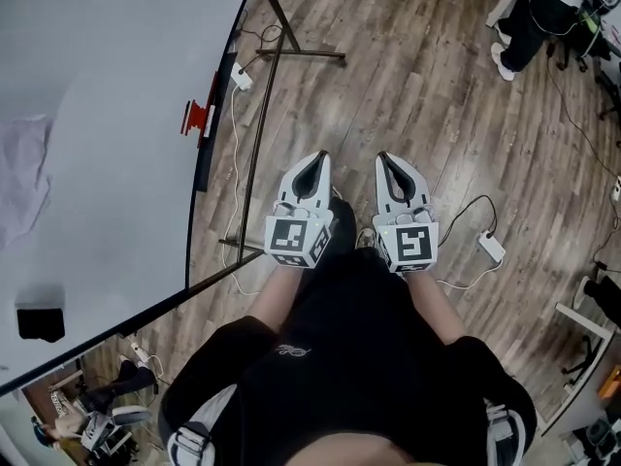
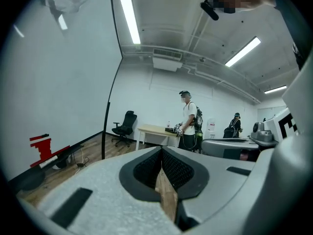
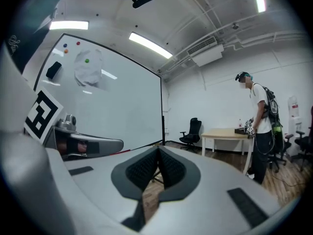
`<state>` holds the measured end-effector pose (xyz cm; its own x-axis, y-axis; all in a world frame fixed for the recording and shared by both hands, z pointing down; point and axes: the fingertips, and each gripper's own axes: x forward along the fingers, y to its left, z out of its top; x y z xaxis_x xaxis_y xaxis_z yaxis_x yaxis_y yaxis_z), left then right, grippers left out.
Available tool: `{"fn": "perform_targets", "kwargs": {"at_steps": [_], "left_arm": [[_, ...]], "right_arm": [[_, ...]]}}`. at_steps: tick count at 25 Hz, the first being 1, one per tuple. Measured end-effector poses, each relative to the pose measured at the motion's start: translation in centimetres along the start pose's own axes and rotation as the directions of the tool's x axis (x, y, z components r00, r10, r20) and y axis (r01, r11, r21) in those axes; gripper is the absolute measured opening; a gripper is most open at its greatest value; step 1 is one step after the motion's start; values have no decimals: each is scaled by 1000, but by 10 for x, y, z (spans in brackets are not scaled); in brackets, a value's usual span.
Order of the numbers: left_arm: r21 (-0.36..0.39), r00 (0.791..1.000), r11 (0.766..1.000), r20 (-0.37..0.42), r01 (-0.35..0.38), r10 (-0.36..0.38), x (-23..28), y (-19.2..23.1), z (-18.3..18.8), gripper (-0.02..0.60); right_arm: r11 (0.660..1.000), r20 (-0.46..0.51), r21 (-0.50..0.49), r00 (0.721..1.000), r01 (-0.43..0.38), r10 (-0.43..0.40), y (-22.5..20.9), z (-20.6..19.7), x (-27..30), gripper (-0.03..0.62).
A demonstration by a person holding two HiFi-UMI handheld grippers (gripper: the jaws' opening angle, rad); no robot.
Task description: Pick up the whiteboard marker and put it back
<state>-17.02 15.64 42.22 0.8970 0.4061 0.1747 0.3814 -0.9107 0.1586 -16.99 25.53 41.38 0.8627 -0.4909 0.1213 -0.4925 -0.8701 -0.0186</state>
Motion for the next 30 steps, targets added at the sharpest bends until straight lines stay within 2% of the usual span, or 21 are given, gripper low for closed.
{"fn": "perform_targets", "kwargs": {"at_steps": [10,18,24,30], "left_arm": [[-8,999,999,-6,42,-42,103,92,33,7],[-32,999,999,12,44,-44,155,153,56,7],[-65,1000,998,-6,-8,8,184,184,56,6],[-103,991,986,-22,-131,130,229,233,55,6]], "right_arm": [[1000,-31,-23,999,15,-15,-25,19,143,3],[999,-58,-52,998,-2,-1,-23,36,220,3],[994,-93,-59,992,-94,88,-23,34,268,3],[968,-128,-85,966,-236,224,-39,26,348,3]]}}
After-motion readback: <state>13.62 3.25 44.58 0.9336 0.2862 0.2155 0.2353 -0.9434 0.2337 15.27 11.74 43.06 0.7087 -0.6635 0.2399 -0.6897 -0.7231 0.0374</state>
